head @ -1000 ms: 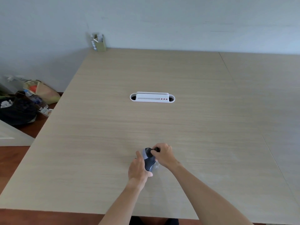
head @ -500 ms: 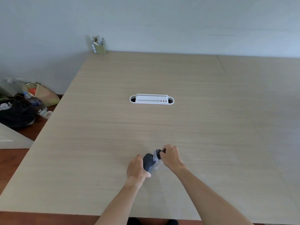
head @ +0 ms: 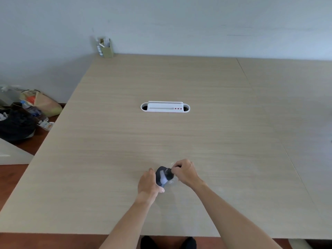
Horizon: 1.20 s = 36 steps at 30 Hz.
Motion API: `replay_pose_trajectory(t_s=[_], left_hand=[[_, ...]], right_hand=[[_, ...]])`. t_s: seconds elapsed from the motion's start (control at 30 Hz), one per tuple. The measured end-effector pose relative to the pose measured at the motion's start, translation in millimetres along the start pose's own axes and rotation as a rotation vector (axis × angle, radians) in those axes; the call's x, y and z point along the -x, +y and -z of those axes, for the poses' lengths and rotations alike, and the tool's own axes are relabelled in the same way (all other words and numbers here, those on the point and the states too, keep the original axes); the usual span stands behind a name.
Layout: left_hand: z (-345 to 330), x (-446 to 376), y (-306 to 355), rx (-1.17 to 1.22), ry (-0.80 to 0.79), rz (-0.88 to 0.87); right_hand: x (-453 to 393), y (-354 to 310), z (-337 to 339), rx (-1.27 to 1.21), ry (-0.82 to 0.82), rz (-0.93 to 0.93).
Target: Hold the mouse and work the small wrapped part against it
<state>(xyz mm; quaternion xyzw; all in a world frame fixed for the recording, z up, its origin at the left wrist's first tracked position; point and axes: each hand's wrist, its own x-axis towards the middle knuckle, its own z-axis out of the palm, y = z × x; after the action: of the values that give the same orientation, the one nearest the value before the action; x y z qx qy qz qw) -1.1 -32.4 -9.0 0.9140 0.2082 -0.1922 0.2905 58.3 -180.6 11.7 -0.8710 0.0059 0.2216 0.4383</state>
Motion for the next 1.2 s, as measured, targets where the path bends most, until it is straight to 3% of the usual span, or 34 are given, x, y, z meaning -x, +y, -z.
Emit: replay_pose_trajectory(t_s=[0.07, 0.23, 0.3, 0.5, 0.63, 0.73, 0.87, 1.07, 1.2], left_hand=[[-1.2, 1.0, -1.9, 0.015, 0.009, -0.003], [-1.7, 0.6, 0.4, -0.046, 0.004, -0.011], [-1.2, 0.7, 0.7, -0.060, 0.000, -0.008], [4.6, -3.9, 1.6, -0.085, -0.025, -0.002], [5.6, -9.1, -2.5, -0.142, -0.029, -0.005], [2.1, -13.1, -2.6, -0.213, -0.032, -0.016], [-6.7, -11.9, 3.7, -0.323, 0.020, -0.047], [-10.1, -15.5, 4.2, -0.269, 0.022, -0.070], [-9.0, -17.1, 1.6, -0.293, 0.026, -0.092]], right_hand=[[1.9, 2.3, -5.0, 0.035, -0.099, 0.023], [-6.5, 14.9, -11.0, 0.161, 0.183, 0.018], [-7.4, 14.9, -9.8, 0.140, 0.216, 0.022], [-7.0, 9.8, -9.7, 0.081, -0.002, 0.048], [-12.4, 18.0, -7.2, 0.199, 0.087, 0.018], [-13.0, 9.5, -5.7, 0.123, 0.159, 0.048], [-11.1, 2.7, -11.5, 0.096, 0.023, 0.049], [-14.9, 18.3, -8.4, 0.187, 0.125, -0.032], [-5.7, 7.7, -6.2, 0.032, 0.105, -0.030]])
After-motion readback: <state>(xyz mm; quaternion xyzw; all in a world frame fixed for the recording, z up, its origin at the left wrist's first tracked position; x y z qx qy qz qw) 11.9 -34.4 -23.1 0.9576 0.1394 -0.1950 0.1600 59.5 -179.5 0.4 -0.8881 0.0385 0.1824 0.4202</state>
